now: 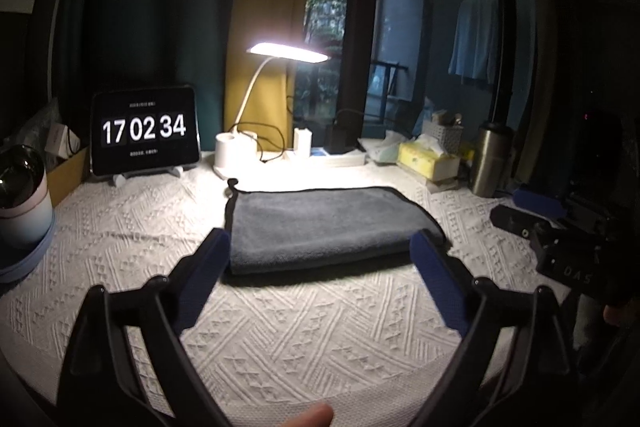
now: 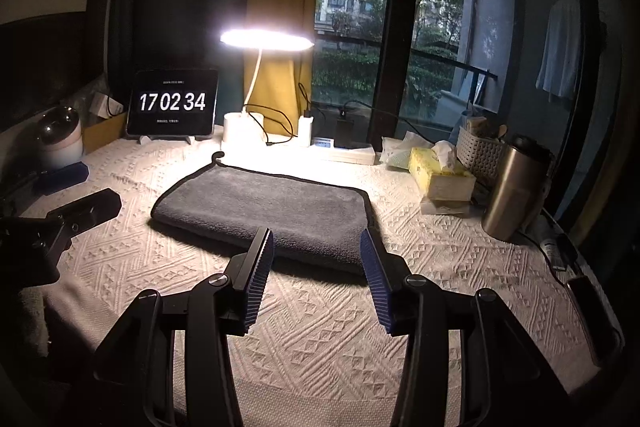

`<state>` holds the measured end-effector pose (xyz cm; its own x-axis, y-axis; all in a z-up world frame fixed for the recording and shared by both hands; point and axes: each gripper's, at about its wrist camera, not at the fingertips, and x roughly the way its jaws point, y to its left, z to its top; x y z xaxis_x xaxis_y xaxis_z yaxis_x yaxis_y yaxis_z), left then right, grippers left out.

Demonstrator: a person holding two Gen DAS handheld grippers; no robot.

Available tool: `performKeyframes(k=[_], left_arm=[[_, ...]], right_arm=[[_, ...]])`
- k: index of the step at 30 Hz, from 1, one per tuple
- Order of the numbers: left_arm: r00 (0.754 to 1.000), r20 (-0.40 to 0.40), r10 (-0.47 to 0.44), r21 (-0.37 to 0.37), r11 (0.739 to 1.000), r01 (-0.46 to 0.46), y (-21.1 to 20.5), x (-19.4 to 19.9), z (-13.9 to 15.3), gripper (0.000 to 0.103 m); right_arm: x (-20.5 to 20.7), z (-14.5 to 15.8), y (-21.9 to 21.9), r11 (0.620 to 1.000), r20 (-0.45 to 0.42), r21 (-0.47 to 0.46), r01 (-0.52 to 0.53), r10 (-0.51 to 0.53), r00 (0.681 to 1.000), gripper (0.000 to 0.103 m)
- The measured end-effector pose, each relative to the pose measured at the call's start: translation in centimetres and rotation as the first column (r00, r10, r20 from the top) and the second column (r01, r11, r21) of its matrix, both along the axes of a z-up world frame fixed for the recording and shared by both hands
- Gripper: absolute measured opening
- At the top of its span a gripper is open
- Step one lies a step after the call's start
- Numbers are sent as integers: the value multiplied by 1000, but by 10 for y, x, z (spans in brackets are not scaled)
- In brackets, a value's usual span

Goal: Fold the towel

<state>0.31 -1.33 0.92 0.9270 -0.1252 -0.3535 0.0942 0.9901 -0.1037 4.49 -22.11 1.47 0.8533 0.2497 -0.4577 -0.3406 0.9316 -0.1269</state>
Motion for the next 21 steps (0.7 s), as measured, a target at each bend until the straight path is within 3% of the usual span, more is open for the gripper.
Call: performKeyframes(k=[10, 21], left_arm=[[994, 102, -25, 21, 1000, 23, -2, -28, -2, 93], [990, 139, 12, 15, 1000, -14, 5, -49, -4, 93]], right_arm=[[-16, -6, 6, 999, 24, 7, -31, 31, 999, 53], [-43, -9, -1, 999, 116, 35, 2, -6, 993, 55]])
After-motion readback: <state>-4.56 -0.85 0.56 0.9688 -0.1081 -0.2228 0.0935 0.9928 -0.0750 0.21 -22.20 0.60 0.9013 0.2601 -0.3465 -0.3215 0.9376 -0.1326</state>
